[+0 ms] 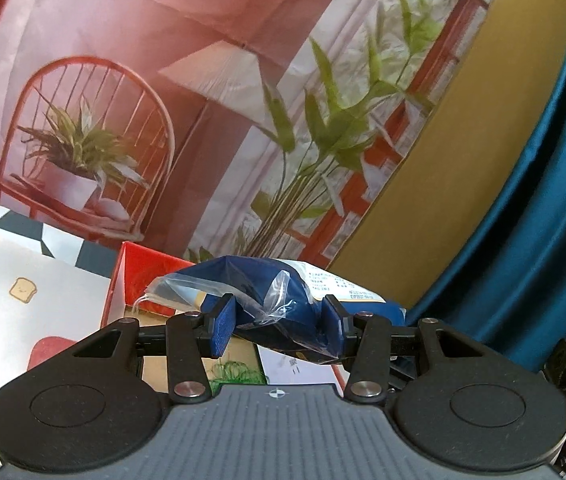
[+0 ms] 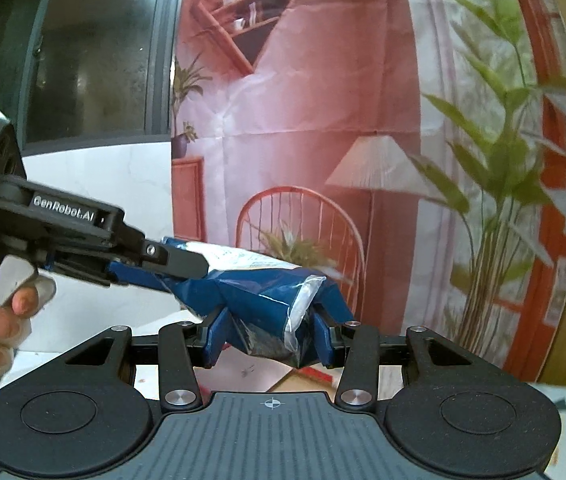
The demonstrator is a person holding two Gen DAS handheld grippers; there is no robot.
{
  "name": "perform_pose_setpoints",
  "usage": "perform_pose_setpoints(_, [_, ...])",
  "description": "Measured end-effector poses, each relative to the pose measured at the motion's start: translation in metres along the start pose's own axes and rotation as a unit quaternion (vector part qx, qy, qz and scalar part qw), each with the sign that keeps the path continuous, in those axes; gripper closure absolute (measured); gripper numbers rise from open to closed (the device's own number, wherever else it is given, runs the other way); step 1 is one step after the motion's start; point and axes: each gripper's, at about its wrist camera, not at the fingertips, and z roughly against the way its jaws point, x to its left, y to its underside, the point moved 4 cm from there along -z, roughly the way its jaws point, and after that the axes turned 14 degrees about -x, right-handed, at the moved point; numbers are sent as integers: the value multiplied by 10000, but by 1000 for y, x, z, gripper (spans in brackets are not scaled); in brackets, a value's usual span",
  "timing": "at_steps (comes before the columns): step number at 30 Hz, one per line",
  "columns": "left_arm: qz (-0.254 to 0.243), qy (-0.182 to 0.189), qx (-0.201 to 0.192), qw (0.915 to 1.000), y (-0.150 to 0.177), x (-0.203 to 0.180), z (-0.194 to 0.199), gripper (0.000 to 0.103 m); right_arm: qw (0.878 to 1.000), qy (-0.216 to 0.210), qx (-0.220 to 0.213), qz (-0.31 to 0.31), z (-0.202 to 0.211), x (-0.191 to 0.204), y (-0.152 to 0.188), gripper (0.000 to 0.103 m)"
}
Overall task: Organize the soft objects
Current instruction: 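Lift the blue bag with the left gripper and carry it over the red box, then lower the blue bag into the red box and open the left gripper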
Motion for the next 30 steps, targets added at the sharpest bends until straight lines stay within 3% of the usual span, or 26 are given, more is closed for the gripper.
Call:
perform_pose_setpoints(16, [64,-328,674,9972,10,44,-106,54,9967,34,789,177,-90,-48,49,62])
perform_pose_setpoints(30, [100,-667,1339,9887,38,76,-145,54,9881,-27,1539,-40,-131,-72,95,62])
